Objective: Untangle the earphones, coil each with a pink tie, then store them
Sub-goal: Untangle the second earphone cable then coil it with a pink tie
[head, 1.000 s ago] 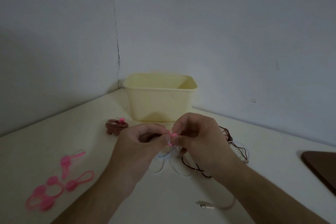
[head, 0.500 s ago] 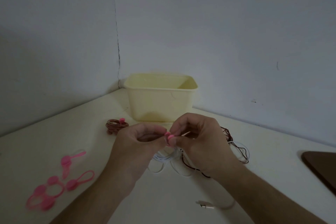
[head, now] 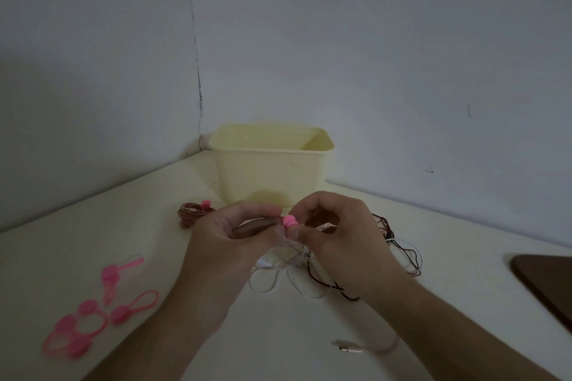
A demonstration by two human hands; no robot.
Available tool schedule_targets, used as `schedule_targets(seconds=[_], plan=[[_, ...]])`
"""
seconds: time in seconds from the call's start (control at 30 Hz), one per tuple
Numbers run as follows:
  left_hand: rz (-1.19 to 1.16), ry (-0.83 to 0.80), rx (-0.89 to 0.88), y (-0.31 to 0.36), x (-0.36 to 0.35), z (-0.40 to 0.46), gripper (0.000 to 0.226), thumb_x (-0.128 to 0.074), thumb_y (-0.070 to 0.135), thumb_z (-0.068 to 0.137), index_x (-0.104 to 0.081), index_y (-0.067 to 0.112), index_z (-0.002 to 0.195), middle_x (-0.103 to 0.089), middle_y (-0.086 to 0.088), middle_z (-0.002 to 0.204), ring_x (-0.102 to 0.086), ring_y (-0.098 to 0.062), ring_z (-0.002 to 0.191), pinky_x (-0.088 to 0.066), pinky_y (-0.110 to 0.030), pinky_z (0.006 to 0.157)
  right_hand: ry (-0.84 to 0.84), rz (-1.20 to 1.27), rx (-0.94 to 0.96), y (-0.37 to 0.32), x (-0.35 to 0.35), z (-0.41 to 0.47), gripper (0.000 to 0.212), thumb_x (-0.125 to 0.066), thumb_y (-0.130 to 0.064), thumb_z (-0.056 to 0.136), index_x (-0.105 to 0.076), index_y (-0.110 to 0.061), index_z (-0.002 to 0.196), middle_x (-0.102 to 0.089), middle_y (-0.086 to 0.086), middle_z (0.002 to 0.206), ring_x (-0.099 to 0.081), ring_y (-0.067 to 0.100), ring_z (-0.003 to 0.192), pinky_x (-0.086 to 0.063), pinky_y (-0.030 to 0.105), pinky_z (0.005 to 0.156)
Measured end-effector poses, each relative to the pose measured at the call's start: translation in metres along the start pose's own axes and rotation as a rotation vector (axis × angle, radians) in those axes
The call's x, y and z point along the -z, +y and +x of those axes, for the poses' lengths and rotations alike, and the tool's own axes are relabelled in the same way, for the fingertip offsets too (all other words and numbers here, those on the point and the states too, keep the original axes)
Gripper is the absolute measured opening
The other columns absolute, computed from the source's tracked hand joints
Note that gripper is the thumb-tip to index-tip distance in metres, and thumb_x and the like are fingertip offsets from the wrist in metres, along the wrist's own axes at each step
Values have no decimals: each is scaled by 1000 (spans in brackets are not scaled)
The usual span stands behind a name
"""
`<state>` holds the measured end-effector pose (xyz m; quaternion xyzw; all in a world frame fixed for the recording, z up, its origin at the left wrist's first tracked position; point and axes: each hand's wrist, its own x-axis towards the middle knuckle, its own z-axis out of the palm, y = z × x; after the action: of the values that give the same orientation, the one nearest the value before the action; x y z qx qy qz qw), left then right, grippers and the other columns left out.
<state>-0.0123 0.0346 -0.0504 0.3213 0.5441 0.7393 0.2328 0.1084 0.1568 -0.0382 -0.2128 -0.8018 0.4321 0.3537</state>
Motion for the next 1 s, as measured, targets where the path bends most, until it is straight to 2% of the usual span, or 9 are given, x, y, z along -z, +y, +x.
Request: schedule_targets(seconds=[0.07, 0.23, 0.4, 0.5, 0.63, 0.77, 0.87, 0.93, 1.0], plan=[[19, -2, 0, -1, 0, 0, 25, -79, -6, 79, -77, 5, 101, -81, -12, 91, -79, -20, 83, -60, -22, 68, -5, -7, 13, 0, -1, 0, 16, -86, -17, 88, -76, -26, 79, -74, -4, 78, -68, 11, 73, -53, 22, 62], [61, -27, -13, -4, 3, 2, 19, -78, -2, 83, -79, 5, 101, -82, -10, 92, -79, -22, 89, -60, -21, 73, 1, -8, 36, 2, -3, 1, 18, -85, -20, 89, -73, -25, 77, -74, -4, 77, -72, 17, 75, -61, 40, 69], [97, -6, -3, -8, 3, 4, 12, -80, 4, 85, -83, 11, 94, -81, -9, 90, -75, -15, 83, -58, -19, 72, -1, 51, 18, 5, -4, 0, 22, -84, -10, 88, -74, -24, 75, -76, -2, 76, -73, 21, 76, -61, 51, 76], [79, -32, 31, -10, 6, 6, 13, -77, 5, 87, -83, 14, 93, -81, -9, 90, -72, -14, 81, -57, -23, 71, -33, 108, 52, 6, -3, 1, 23, -81, -2, 88, -75, -21, 76, -76, 3, 78, -72, 26, 78, -61, 48, 75], [-48, -97, 73, -13, 10, 10, 17, -75, 11, 79, -82, 13, 95, -78, -14, 94, -70, -22, 87, -52, -40, 86, -76, 203, 72, 8, 0, 3, 16, -82, -1, 87, -77, -15, 80, -76, 6, 78, -69, 20, 75, -55, 32, 70], [-44, -112, 92, -17, 9, 10, 19, -72, 4, 89, -82, 16, 99, -79, -14, 104, -73, -26, 95, -52, -48, 94, -90, 214, 91, 11, 1, 5, 14, -81, -1, 88, -78, -14, 84, -77, 8, 80, -72, 28, 78, -58, 43, 75], [-38, -65, 114, -21, 8, 12, 22, -81, 15, 80, -81, 19, 101, -79, -12, 107, -75, -30, 102, -54, -54, 103, -85, 199, 90, 11, 1, 5, 13, -81, -2, 88, -78, -14, 85, -78, 7, 81, -73, 34, 83, -59, 51, 81], [-22, -52, 124, -22, 9, 13, 17, -81, 12, 85, -81, 13, 102, -79, -16, 106, -75, -36, 105, -52, -59, 107, -88, 167, 80, 12, 0, 5, 14, -81, -3, 89, -78, -16, 85, -78, 4, 81, -73, 32, 82, -59, 50, 79], [-9, -78, 124, -22, 9, 12, 15, -71, 7, 92, -82, 10, 102, -79, -18, 105, -74, -38, 106, -51, -60, 107, -80, 149, 71, 12, 0, 5, 15, -81, -4, 89, -78, -18, 84, -78, 3, 80, -73, 29, 81, -59, 45, 77]])
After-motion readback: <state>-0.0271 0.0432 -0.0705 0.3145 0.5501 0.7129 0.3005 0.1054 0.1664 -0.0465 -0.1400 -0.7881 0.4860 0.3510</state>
